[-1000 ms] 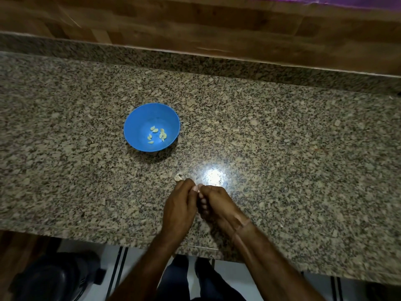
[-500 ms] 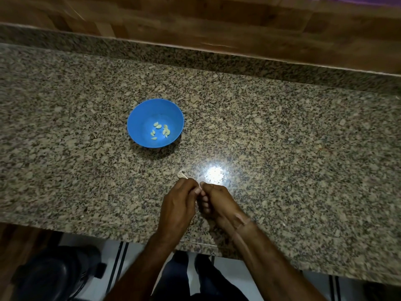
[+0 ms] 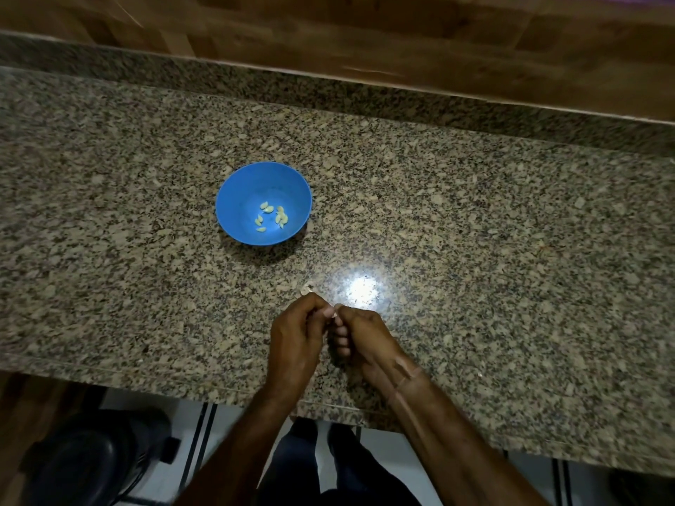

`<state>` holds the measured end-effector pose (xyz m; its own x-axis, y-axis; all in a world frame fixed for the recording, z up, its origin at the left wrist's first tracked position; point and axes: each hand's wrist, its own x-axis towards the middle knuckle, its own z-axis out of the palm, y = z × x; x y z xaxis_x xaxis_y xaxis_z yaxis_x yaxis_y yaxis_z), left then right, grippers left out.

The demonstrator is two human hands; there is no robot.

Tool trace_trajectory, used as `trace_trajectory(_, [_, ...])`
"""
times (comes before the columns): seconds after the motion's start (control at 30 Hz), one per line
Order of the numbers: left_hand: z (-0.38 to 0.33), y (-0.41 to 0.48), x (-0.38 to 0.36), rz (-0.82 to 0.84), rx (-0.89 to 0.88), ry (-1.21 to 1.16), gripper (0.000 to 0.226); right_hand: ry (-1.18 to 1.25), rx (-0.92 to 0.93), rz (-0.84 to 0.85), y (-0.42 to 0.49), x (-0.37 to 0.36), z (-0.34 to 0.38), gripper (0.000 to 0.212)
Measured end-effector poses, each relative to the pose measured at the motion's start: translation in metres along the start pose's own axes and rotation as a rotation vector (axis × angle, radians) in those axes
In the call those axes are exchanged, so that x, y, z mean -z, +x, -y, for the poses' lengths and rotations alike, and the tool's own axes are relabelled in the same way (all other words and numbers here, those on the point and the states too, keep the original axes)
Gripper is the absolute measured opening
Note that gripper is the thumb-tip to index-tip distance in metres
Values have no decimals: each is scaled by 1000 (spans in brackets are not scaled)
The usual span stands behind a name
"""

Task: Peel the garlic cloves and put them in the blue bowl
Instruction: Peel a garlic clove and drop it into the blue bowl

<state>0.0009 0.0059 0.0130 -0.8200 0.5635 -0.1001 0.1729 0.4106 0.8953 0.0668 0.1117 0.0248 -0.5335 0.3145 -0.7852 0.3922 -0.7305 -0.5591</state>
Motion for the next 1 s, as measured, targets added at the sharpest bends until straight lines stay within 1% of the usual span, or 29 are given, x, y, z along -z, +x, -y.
trace_trajectory(0.03, [1, 1, 1, 28, 61, -77, 20, 23, 2, 1, -1, 0, -1, 44])
trace_trajectory(0.07, [2, 2, 1, 54, 122, -148, 19, -26, 61, -13, -1, 1, -2, 44])
trace_trajectory(0.1, [3, 2, 2, 73, 183, -209, 18, -152, 182, -45, -2, 2, -4, 43])
trace_trajectory(0.17, [2, 5, 1, 98, 345, -348, 21, -500, 491, -147, -3, 7, -11, 39])
trace_trajectory(0.2, [0, 6, 0, 109, 442, -429, 25, -602, 604, -170, -1, 9, -14, 38])
trace_trajectory(0.23, [-1, 7, -1, 117, 523, -493, 27, -661, 679, -175, 0, 10, -16, 37])
trace_trajectory(0.3, [-2, 8, -3, 104, 608, -556, 29, -734, 747, -183, 3, 11, -17, 36])
trace_trajectory(0.33, [0, 8, -3, 77, 608, -553, 30, -741, 748, -182, 5, 12, -16, 34])
trace_trajectory(0.4, [2, 7, -4, 9, 546, -483, 29, -693, 719, -169, 3, 16, -14, 23])
trace_trajectory(0.47, [3, 7, -4, -37, 485, -418, 26, -628, 688, -126, 1, 20, -11, 11])
trace_trajectory(0.5, [2, 6, -5, -48, 463, -392, 24, -615, 685, -101, -1, 22, -10, 9])
trace_trajectory(0.6, [-2, 5, -4, -70, 417, -350, 21, -591, 653, -58, -3, 22, -4, 8])
trace_trajectory(0.73, [-3, 5, -4, -114, 390, -345, 16, -615, 622, -48, -6, 21, 5, 7])
trace_trajectory(0.9, [-9, 2, -1, -122, 347, -296, 9, -621, 596, -2, -10, 22, 11, 6])
trace_trajectory(1.0, [-10, 2, 2, -98, 310, -233, 9, -626, 609, -25, -11, 22, 9, 11])
